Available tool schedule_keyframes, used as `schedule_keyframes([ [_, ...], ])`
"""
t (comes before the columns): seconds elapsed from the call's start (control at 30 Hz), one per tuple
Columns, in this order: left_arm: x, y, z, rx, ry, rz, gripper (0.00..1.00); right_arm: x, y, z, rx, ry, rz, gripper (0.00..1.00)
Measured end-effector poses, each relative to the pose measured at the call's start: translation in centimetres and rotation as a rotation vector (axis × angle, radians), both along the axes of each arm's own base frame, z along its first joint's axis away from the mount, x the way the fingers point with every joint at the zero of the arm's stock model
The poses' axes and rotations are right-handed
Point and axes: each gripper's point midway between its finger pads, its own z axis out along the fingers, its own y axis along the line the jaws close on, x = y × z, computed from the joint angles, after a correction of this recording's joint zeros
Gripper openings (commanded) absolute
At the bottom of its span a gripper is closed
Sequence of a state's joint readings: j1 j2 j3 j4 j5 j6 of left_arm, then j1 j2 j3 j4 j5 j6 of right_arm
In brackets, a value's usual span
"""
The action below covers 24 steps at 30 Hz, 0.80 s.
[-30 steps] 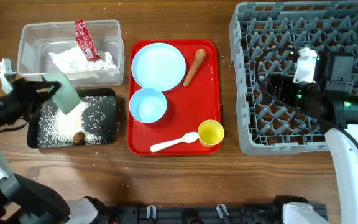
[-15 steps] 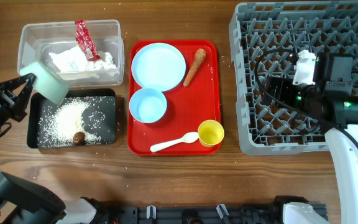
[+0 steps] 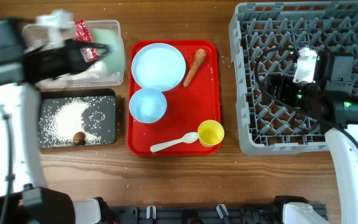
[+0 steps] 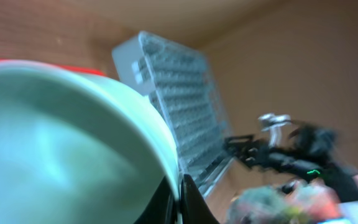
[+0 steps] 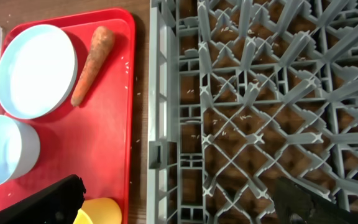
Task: Sort waste into correct bins and load items into the dishwasher rack
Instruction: 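Place the green bowl back on the red tray with left gripper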
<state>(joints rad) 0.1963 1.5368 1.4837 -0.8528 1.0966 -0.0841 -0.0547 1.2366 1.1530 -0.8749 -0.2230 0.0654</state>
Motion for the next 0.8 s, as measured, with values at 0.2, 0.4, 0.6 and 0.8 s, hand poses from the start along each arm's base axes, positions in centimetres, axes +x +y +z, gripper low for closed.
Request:
schedule_keyframes([
  [0.2, -1.6, -16.2, -7.6, 0.583, -0.059, -0.069, 0.04, 0.0, -0.1, 0.0, -0.003, 0.001, -0.002, 1.00],
  [0.4, -2.3, -21.3, -21.5, 0.899, 0.050, -0.189, 0.04, 0.0, -0.1, 0.0, -0.003, 0.002, -0.002, 1.00],
  [0.6, -2.9, -21.8, -23.3, 0.912, 0.082, -0.220, 0.49, 0.0, -0.1, 0.0, -0.003, 0.002, -0.002, 1.00],
  [0.8, -2.2, -19.3, -23.1, 0.880, 0.198, -0.124, 0.73, 0.0, 0.0, 0.0, 0.003, 0.002, -0.009, 1.00],
])
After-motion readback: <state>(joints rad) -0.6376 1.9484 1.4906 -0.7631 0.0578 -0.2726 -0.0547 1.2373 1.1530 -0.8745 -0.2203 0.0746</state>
